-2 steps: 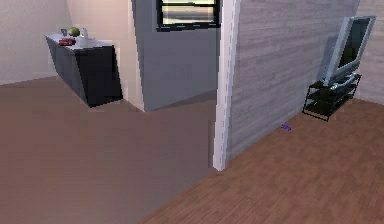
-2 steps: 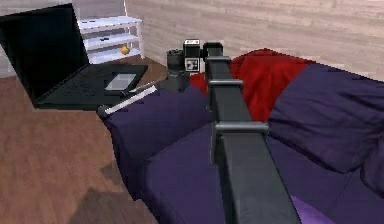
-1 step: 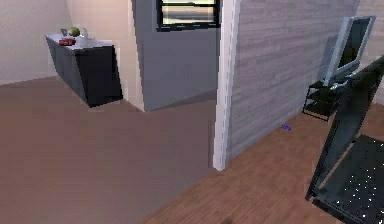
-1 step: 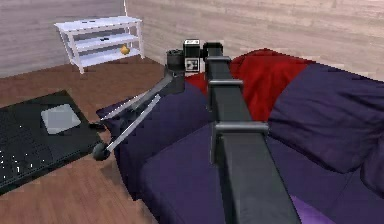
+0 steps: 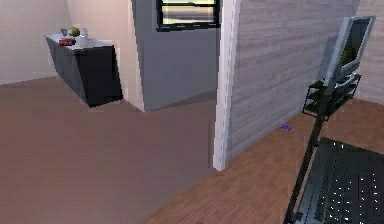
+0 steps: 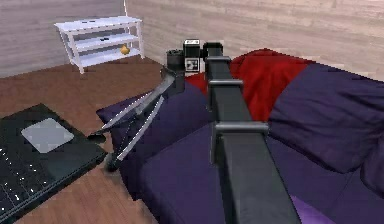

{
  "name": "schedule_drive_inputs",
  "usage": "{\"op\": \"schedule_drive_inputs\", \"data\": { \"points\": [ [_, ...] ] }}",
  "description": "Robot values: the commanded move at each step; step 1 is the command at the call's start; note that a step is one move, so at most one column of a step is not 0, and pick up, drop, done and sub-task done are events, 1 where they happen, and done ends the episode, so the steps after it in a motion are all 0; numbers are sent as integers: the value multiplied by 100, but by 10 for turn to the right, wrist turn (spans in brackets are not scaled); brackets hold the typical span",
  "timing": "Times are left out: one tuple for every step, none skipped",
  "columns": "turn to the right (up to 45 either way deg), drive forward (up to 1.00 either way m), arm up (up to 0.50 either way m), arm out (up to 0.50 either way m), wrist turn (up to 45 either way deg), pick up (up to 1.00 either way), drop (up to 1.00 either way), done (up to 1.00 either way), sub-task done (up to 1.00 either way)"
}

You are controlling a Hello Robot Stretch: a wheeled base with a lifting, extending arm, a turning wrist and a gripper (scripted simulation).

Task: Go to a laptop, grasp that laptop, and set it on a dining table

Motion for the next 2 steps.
{"op": "schedule_drive_inputs", "data": {
  "points": [
    [0,0,0,-34,0,0,0,0,0],
    [-390,0,0,0,0,0,0,0,0]
  ]
}}
